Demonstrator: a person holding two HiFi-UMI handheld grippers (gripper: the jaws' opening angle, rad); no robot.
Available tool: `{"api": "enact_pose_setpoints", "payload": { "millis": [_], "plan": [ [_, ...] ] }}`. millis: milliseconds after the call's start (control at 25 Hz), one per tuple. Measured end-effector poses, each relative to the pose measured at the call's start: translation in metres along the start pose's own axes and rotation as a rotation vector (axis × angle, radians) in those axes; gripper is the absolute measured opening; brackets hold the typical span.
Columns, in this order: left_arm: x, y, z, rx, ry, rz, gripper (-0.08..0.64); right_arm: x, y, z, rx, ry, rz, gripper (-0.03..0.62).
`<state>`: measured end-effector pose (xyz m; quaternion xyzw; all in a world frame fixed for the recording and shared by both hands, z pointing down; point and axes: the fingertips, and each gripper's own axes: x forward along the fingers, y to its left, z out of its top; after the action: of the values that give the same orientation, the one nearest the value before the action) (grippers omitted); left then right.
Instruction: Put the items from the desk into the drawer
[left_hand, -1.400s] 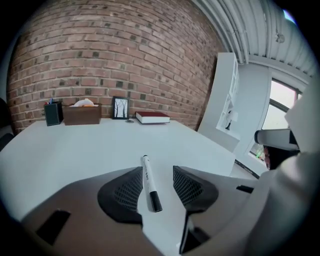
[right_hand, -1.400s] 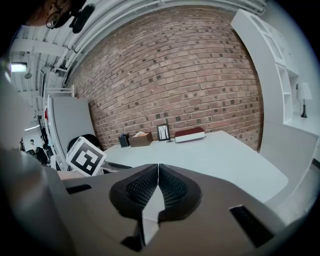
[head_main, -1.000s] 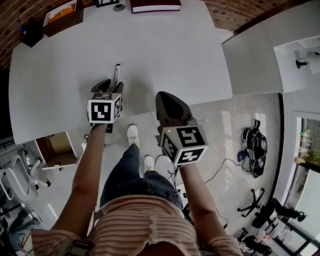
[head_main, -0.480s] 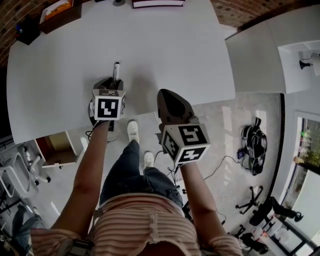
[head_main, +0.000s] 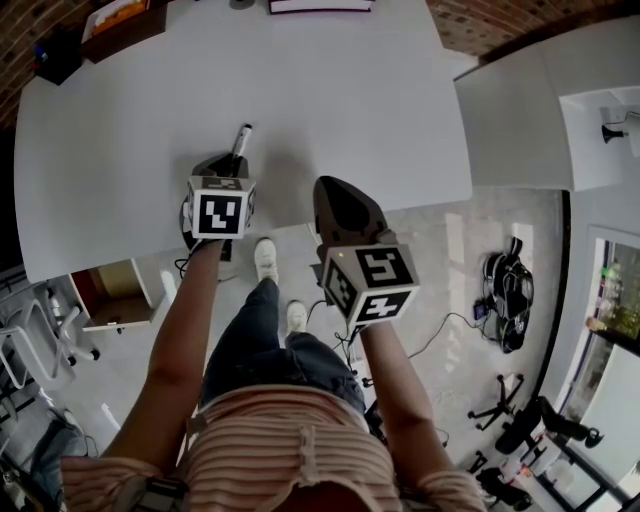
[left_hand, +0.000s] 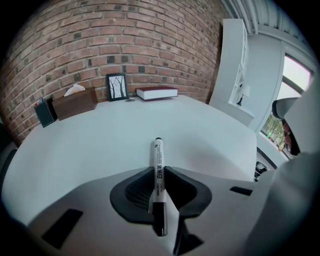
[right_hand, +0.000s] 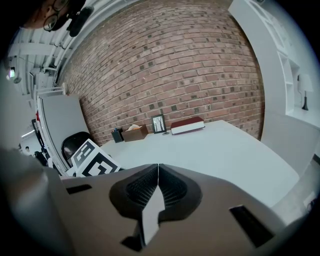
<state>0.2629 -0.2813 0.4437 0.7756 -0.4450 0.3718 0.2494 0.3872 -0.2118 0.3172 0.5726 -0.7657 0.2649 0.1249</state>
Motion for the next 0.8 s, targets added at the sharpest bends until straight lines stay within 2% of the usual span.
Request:
{"api": "enact_pose_setpoints", "payload": {
  "millis": [280,440,800],
  "plan": [
    [-0.03,0.011,0.037,-0.015,-0.152,-0.006,0.069,-0.002,0.002,0.01,-0.013,-0.018,0.007,0.018],
    [-0.057,0.028,0.061,-0.035,-0.24,0.02,0.069,0.002,0.011,0.021,-0.022,-0.036,0.027,0.017],
    [-0.111,0.088,0.085,-0.092,-0.35,0.094,0.069,0.03,0.061,0.053,-0.078,-0.081,0.13,0.017]
  ]
}}
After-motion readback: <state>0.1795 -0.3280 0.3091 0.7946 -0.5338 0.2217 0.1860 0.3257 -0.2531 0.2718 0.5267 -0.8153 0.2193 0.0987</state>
